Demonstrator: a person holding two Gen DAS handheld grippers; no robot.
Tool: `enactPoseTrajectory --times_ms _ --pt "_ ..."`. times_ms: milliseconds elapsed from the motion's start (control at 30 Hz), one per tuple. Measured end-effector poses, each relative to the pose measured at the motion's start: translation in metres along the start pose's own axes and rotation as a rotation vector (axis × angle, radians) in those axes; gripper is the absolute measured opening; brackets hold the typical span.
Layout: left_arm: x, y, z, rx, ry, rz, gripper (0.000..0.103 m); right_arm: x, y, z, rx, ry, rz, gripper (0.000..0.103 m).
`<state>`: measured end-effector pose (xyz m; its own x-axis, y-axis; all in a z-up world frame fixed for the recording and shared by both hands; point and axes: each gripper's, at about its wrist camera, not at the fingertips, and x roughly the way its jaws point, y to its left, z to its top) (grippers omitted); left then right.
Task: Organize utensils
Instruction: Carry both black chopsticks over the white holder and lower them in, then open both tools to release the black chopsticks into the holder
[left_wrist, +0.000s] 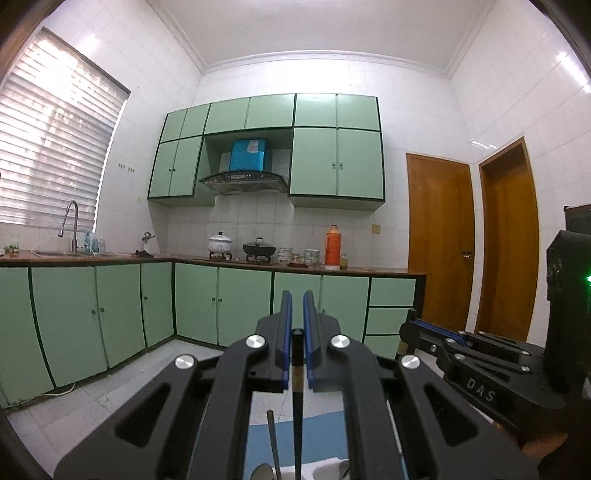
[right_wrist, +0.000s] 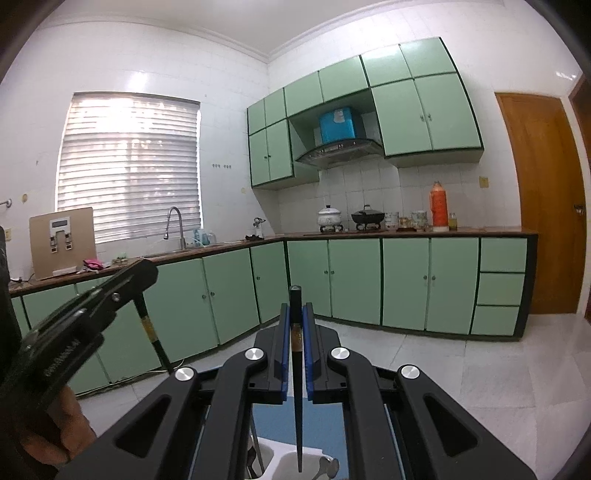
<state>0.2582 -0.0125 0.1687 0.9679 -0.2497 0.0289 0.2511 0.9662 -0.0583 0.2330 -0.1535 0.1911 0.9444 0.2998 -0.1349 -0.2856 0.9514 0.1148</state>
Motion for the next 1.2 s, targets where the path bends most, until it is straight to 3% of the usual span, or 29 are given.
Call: enactPoseTrajectory --times_ms 267,500,800,1067,1200 --pt "0.038 0.016 -0.048 -0.012 0.091 0.022 0.005 0.030 -0.003 -0.038 0.004 0.063 -0.009 0.007" --pt "0.048 0.028 -0.077 -0.024 0.161 0.013 0.005 0.047 -0.005 -0.067 0.016 0.127 -0.007 0.007" --pt "0.054 0.036 -0.105 -0.024 0.237 0.009 0.005 0.056 -0.005 -0.096 0.018 0.189 -0.015 0.007" --pt "0.049 0.043 -0.106 -0.035 0.241 0.018 0.007 0.054 -0.005 -0.101 0.013 0.201 -0.029 0.007" --pt "0.039 0.044 -0.098 -0.044 0.215 0.023 0.032 0.047 -0.003 -0.095 -0.005 0.181 -0.049 0.008"
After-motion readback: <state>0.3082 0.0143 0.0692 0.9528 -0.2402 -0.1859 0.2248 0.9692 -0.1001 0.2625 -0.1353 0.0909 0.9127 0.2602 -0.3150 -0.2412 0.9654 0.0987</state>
